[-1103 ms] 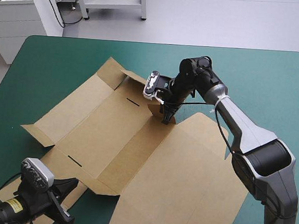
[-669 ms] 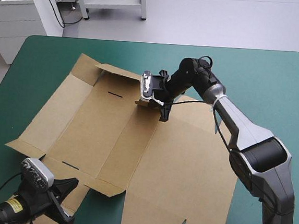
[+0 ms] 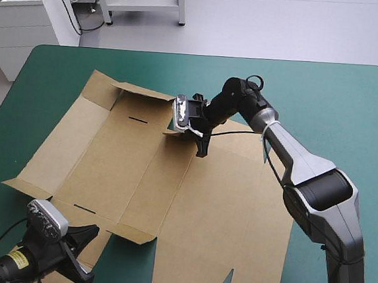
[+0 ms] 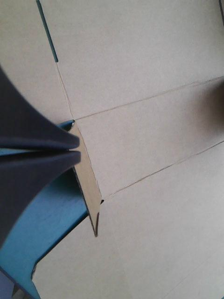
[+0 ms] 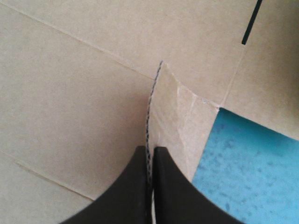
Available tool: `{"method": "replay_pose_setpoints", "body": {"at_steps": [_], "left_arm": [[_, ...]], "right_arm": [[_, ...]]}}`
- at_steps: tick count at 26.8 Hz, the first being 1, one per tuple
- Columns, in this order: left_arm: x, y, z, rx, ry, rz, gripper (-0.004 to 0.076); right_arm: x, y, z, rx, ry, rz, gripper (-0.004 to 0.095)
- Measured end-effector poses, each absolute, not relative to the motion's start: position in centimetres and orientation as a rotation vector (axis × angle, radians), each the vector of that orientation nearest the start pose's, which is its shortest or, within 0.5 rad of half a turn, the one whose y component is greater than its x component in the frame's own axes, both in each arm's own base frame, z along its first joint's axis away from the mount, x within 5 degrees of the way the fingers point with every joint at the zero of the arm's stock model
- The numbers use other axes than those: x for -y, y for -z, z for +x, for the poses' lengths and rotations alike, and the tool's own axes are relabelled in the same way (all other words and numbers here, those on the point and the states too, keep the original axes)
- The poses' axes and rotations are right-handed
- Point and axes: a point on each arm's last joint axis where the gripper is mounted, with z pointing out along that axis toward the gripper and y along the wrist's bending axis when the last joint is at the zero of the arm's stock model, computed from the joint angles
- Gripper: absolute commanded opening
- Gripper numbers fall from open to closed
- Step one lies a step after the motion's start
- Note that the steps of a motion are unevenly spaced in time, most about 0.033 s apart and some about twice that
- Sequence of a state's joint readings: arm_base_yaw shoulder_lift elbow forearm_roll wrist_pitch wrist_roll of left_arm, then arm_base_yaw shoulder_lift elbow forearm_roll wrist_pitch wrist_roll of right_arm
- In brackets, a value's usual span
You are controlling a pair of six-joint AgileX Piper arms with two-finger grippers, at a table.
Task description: Fold the box
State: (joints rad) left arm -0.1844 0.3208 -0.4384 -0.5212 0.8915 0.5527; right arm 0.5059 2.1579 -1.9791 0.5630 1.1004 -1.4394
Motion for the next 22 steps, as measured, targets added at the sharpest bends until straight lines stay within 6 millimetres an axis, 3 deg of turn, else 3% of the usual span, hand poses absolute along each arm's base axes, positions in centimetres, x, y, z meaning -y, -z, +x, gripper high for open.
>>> {"method": "replay_pose_setpoints", "body": {"at_steps": [15, 22], "left_arm": [[4.5, -27.3, 4.6, -2.066, 0.421, 0.638, -0.0008], [4.5, -27.3, 4.6, -2.066, 0.421, 0.638, -0.0008]], "right_arm": [[-28.4, -26.2, 38.9, -1.579, -0.303, -1.998, -0.0019], [-29.1, -26.7, 39.4, -1.54, -0.282, -1.898, -0.0019]]}}
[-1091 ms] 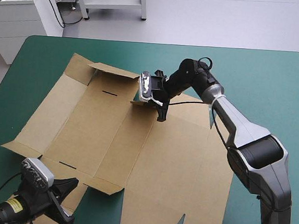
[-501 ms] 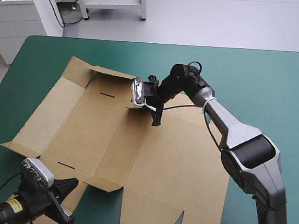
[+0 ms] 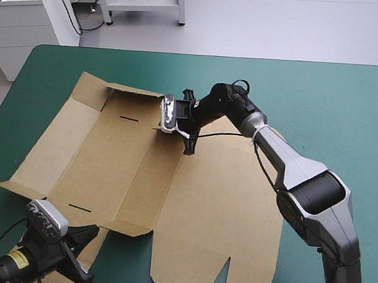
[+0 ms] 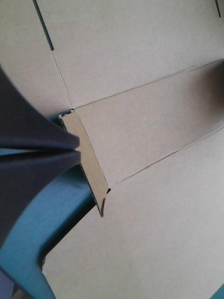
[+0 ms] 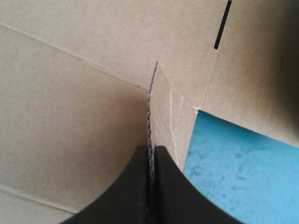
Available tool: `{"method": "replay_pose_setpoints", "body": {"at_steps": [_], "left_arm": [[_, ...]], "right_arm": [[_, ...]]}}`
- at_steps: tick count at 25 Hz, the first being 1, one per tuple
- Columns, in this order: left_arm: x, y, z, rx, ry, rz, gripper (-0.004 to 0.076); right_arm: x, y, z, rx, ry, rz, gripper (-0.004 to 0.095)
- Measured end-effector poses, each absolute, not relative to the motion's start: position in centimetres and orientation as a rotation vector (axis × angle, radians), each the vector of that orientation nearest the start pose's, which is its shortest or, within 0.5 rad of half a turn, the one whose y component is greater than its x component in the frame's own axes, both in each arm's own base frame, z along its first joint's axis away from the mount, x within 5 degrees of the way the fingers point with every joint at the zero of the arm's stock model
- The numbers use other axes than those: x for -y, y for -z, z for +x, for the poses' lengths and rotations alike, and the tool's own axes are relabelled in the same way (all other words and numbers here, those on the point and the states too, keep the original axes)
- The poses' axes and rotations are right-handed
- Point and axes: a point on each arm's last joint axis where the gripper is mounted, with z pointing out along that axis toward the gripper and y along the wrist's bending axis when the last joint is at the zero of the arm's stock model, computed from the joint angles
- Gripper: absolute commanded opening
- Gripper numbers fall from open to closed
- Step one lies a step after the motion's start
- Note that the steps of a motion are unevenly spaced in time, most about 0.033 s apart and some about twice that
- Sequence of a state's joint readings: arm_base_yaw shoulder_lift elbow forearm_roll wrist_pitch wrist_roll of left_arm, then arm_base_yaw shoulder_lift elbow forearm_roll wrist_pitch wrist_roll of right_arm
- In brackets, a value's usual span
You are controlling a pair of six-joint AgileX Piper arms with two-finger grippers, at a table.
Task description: Fold the box
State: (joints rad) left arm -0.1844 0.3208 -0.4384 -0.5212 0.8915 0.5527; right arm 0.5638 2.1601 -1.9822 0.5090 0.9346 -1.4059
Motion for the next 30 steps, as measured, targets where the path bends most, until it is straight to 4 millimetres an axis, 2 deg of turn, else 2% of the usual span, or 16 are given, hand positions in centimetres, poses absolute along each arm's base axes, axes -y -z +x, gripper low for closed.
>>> {"method": "replay_pose_setpoints", "body": {"at_steps": [6, 14, 16, 21, 23, 28, 30], "left_arm": [[4.45, -27.27, 4.63, -2.066, 0.421, 0.638, -0.0008], [4.45, -27.27, 4.63, -2.066, 0.421, 0.638, -0.0008], [4.45, -27.27, 4.63, -2.066, 0.421, 0.638, -0.0008], [4.45, -27.27, 4.63, -2.066, 0.421, 0.638, -0.0008], [4.45, -27.27, 4.63, -2.066, 0.421, 0.638, -0.0008], [4.45, -27.27, 4.63, -2.066, 0.421, 0.638, -0.0008], [4.45, -27.27, 4.63, -2.066, 0.421, 0.638, -0.0008]], "right_arm": [[-29.82, -27.34, 39.4, -1.447, -0.338, -1.847, -0.002], [-30.05, -27.61, 39.48, -1.437, -0.359, -1.806, -0.0003], [-30.05, -27.61, 39.49, -1.436, -0.357, -1.806, 0.0055], [-30.09, -27.42, 39.42, -1.481, -0.34, -1.804, 0.0374], [-30.12, -27.29, 39.37, -1.527, -0.337, -1.79, 0.0457], [-29.66, -27.03, 39.55, -1.568, -0.265, -1.814, 0.0441], [-29.2, -27.54, 39.47, -1.571, -0.221, -1.828, 0.0441]]}}
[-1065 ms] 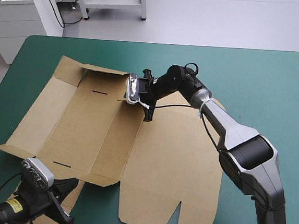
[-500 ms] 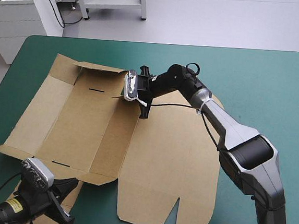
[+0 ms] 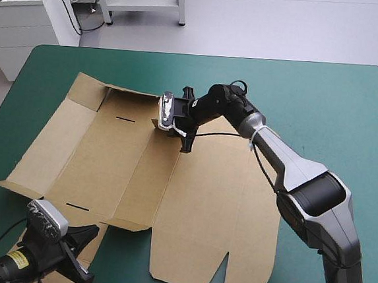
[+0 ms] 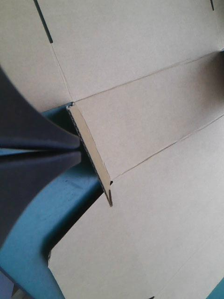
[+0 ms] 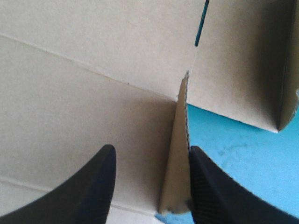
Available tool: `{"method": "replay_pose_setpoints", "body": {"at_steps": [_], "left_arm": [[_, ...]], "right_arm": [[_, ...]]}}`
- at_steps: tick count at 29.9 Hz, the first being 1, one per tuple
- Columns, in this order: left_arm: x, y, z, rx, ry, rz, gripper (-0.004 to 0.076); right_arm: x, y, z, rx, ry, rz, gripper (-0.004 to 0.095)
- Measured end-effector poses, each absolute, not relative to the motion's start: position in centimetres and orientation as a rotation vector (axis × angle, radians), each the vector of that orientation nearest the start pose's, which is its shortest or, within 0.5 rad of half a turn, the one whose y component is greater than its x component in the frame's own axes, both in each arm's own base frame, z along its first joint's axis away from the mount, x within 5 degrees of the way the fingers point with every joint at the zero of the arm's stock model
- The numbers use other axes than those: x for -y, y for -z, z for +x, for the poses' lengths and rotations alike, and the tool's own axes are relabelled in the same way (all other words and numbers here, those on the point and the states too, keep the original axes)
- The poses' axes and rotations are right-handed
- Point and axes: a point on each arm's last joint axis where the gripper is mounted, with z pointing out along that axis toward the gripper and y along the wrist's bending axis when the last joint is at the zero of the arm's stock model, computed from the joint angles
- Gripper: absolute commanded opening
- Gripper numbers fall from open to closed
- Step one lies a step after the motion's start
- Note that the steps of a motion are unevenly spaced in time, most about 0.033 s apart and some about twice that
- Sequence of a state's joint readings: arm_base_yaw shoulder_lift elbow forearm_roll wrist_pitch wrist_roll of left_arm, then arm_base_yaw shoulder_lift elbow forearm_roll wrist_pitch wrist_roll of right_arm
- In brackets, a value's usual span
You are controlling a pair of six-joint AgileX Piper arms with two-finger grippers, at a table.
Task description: Fold the box
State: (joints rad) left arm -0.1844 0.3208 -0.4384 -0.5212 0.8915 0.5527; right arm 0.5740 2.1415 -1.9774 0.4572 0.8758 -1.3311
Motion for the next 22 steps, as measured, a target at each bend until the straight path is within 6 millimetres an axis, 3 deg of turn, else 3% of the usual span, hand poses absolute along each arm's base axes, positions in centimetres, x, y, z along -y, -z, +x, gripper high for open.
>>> {"method": "replay_pose_setpoints", "body": {"at_steps": [4, 7, 13, 22], "left_arm": [[4.5, -27.3, 4.6, -2.066, 0.421, 0.638, -0.0008], [4.4, -27.3, 4.6, -2.066, 0.42, 0.638, -0.0008], [4.4, -27.3, 4.6, -2.066, 0.42, 0.638, -0.0008], [4.4, -27.3, 4.6, -2.066, 0.42, 0.638, -0.0008]], "right_arm": [[-27.1, -29.9, 39.3, -1.648, -0.14, -1.793, 0.0441], [-24.1, -32.5, 39.4, -1.773, -0.075, -1.677, 0.0441], [-16.4, -37.7, 39.3, -1.996, 0.013, -1.366, 0.039], [-3.4, -43.7, 35.9, -2.292, -0.001, -0.803, 0.0126]]}}
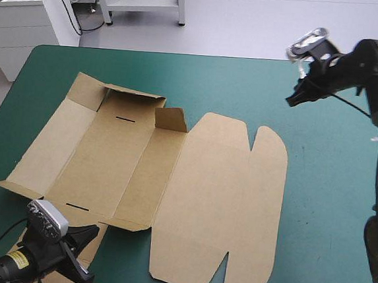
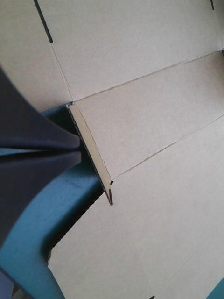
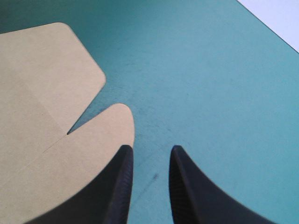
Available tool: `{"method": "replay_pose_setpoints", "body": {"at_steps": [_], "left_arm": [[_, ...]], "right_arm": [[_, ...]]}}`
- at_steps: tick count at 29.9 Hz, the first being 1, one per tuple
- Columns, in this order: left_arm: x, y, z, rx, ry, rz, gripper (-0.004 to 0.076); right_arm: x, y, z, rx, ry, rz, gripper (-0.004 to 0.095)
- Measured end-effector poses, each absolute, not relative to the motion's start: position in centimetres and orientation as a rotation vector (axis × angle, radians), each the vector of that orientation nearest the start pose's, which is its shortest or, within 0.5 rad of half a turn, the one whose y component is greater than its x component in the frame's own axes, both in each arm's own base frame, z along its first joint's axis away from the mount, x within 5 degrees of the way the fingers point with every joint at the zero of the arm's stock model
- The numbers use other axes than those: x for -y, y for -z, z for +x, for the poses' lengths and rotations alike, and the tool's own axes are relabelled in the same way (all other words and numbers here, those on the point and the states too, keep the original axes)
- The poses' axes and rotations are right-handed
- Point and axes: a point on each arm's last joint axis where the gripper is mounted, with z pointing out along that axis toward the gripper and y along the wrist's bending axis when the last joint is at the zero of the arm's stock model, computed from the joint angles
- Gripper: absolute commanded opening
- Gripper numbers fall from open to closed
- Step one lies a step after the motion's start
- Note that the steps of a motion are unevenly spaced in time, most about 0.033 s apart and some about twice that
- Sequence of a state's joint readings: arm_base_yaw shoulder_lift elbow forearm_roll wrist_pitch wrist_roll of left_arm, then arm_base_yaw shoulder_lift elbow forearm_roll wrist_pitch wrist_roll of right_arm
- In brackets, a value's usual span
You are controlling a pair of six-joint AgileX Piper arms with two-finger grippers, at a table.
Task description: Fold the box
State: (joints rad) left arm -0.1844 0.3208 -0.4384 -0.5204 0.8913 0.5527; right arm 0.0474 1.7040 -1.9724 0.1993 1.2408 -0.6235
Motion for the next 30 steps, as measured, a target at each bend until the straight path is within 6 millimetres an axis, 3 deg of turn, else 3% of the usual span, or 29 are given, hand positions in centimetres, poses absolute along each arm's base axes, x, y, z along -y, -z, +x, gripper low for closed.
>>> {"method": "replay_pose_setpoints", "body": {"at_steps": [3, 6, 10, 14, 20, 25, 30], "left_arm": [[4.4, -27.3, 4.6, -2.067, 0.419, 0.638, -0.0008], [4.4, -27.3, 4.6, -2.067, 0.419, 0.638, -0.0008], [4.4, -27.3, 4.6, -2.067, 0.419, 0.638, -0.0008], [4.4, -27.3, 4.6, -2.071, 0.422, 0.629, -0.0008], [4.4, -27.3, 4.6, -2.073, 0.426, 0.623, -0.0008], [4.4, -27.5, 4.8, -2.097, 0.451, 0.565, -0.0008], [4.6, -30.3, 6.1, -2.112, 0.475, 0.504, -0.0008]], "right_arm": [[0.0, -45.8, 33.6, -2.283, -0.015, -0.621, 0.0035], [2.6, -47.6, 29.9, -2.276, 0.016, -0.447, -0.0019], [4.5, -47.7, 24.8, -2.31, 0.093, -0.25, -0.0019], [4.0, -45.6, 19.7, -2.344, 0.122, -0.128, -0.0019], [2.4, -40.7, 13.4, -2.394, 0.074, -0.019, -0.0019], [1.2, -37.6, 10.3, -2.406, 0.001, 0.016, -0.0019], [0.5, -36.1, 8.7, -2.409, -0.038, 0.016, -0.0019]]}}
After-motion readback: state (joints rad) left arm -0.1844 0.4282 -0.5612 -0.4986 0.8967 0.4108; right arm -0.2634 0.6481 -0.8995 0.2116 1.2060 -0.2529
